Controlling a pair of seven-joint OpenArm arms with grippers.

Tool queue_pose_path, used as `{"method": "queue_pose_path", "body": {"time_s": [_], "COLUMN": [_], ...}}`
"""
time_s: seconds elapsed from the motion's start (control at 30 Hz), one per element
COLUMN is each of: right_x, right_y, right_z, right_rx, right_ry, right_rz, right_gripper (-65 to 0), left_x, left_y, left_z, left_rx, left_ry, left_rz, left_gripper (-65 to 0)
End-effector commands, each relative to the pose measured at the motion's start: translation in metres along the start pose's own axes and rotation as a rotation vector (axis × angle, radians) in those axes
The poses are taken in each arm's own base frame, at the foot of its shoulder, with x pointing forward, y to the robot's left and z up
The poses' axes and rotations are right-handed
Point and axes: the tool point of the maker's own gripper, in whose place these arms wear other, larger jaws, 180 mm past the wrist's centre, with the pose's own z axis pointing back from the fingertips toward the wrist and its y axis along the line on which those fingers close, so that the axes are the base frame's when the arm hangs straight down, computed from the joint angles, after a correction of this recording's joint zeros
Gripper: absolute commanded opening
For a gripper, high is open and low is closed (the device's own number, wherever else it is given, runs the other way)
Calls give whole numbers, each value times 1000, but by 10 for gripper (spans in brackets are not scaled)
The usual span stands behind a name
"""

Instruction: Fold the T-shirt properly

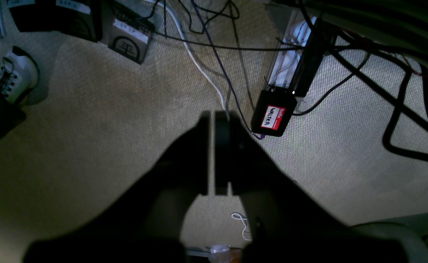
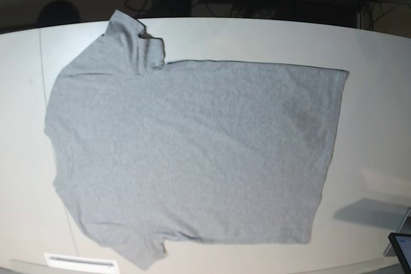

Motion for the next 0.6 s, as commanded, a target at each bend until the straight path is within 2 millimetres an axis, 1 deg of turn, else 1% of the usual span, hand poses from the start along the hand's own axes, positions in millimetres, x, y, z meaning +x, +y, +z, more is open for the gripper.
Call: {"method": "queue_pose_path", "body": {"time_s": [0.0, 0.07, 0.1, 0.17, 0.2, 0.27, 0.33, 0.37, 0.4, 0.43, 0.47, 0.5, 0.53, 0.57], "right_x": [-4, -4, -4, -5, -5, -5, -5, -5, -5, -5, -5, -5, -5, -5], "right_y": [1, 7, 12, 25, 30, 34, 33, 32, 31, 31, 31, 30, 30, 30], "right_z": [0, 1, 1, 2, 3, 3, 4, 3, 3, 3, 3, 3, 3, 3], "right_rx": [1, 34, 64, 134, 163, 183, 183, 182, 180, 180, 180, 179, 179, 179], "right_ry": [3, 3, 3, 7, 7, 7, 7, 7, 7, 7, 7, 7, 8, 8], "right_rz": [2, -6, -12, -21, -23, -24, -24, -23, -22, -22, -22, -22, -21, -21], "right_gripper": [-226, -194, -193, -194, -194, -196, -199, -210, -242, -295, -370, -463, -570, -650], "left_x": [-7, -7, -7, -7, -8, -9, -10, -10, -10, -10, -10, -10, -10, -10], "left_y": [3, 3, 3, 3, 3, 4, 4, 4, 4, 4, 4, 4, 4, 4], "left_z": [1, 1, 1, 1, 1, 1, 2, 2, 2, 2, 2, 2, 2, 2], "left_rx": [10, 9, 9, 9, 9, 9, 10, 10, 10, 10, 10, 10, 10, 10], "left_ry": [10, 10, 10, 10, 11, 11, 13, 13, 13, 13, 13, 13, 13, 13], "left_rz": [-2, -3, -3, -5, -5, -5, -5, -5, -5, -5, -5, -4, -4, -4], "left_gripper": [-596, -504, -455, -381, -363, -363, -366, -376, -406, -455, -526, -616, -650, -650]}}
